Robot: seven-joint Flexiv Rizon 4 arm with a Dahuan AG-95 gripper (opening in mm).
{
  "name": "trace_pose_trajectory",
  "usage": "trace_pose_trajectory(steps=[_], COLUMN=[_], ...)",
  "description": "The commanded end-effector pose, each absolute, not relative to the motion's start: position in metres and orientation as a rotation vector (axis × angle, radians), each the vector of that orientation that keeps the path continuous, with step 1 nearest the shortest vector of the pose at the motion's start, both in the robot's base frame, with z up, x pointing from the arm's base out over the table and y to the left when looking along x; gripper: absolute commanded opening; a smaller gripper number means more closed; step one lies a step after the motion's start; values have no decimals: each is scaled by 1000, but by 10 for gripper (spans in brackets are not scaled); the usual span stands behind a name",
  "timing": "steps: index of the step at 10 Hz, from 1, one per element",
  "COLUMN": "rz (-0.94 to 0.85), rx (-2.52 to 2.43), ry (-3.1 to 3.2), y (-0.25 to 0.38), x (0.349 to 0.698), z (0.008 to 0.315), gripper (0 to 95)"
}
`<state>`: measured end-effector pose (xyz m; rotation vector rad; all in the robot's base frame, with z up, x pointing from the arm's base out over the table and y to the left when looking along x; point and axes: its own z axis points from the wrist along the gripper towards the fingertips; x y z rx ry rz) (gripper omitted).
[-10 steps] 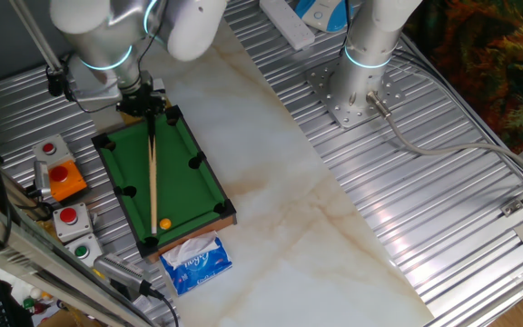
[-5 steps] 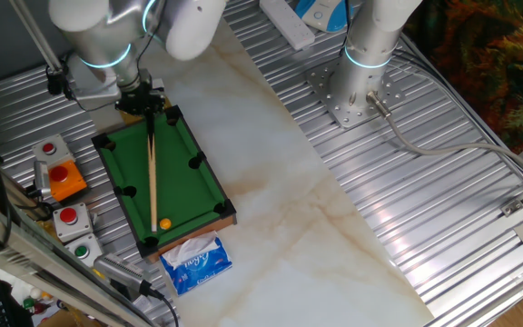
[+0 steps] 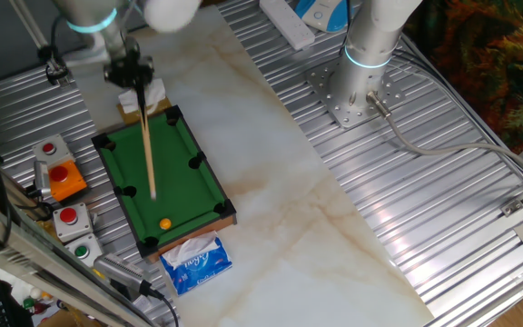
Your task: Hit the pool ball
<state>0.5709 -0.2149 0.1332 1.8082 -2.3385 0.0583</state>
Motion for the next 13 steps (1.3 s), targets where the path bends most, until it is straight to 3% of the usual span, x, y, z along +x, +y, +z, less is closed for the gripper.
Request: trace_pose_trajectory(steps=[1, 8, 13], rz=[59, 6, -6], rx=[1831, 1961, 2128], ry=[-2312, -2312, -2240], y=[-248, -247, -211], x=[561, 561, 569], z=[150, 149, 147], gripper=[0, 0, 0])
